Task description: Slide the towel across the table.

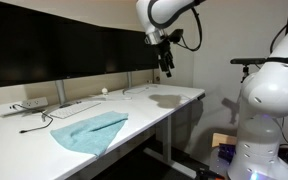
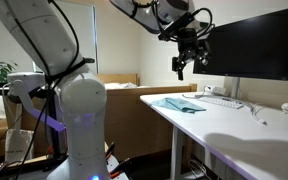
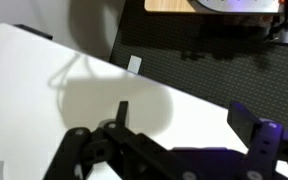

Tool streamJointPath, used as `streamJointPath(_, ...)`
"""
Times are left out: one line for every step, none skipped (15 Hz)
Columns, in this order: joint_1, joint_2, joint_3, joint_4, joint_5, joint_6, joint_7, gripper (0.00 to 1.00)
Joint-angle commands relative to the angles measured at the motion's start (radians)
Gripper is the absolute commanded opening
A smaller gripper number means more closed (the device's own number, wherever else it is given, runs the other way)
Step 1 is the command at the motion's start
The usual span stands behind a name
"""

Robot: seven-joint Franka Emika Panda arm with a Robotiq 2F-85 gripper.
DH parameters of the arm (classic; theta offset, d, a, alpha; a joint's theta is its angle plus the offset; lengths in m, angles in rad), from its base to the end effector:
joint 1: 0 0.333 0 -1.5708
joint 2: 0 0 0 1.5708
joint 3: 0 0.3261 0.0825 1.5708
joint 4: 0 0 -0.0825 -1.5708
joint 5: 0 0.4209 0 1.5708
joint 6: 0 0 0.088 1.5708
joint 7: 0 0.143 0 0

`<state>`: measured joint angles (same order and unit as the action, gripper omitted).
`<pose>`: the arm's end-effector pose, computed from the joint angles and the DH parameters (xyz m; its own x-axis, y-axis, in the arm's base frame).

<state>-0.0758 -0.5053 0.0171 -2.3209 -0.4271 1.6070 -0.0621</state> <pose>0.3980 -0.0809 0.4908 0.9718 0.0104 -0.2354 0.1056 -0.9124 0.3955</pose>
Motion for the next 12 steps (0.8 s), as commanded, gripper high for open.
streamJointPath(0.069,0.243,0.048,0.182,-0.063,0.019,-0.037,1.00)
streamJointPath(0.084,0.294,0.052,0.223,-0.075,0.037,-0.055,1.00)
streamJointPath(0.101,0.356,0.058,0.281,-0.087,0.050,-0.088,1.00)
streamJointPath(0.109,0.406,0.060,0.324,-0.102,0.062,-0.106,1.00)
streamJointPath(0.122,0.466,0.062,0.385,-0.099,0.075,-0.138,1.00)
streamJointPath(0.128,0.511,0.063,0.429,-0.101,0.086,-0.161,1.00)
streamJointPath(0.136,0.565,0.063,0.485,-0.078,0.100,-0.197,1.00)
streamJointPath(0.140,0.603,0.064,0.523,-0.070,0.117,-0.234,1.00)
streamJointPath(0.143,0.634,0.065,0.552,-0.033,0.154,-0.285,1.00)
streamJointPath(0.143,0.660,0.069,0.580,-0.007,0.177,-0.321,1.00)
streamJointPath(0.144,0.674,0.075,0.586,0.022,0.211,-0.352,1.00)
streamJointPath(0.143,0.688,0.080,0.593,0.051,0.236,-0.390,1.00)
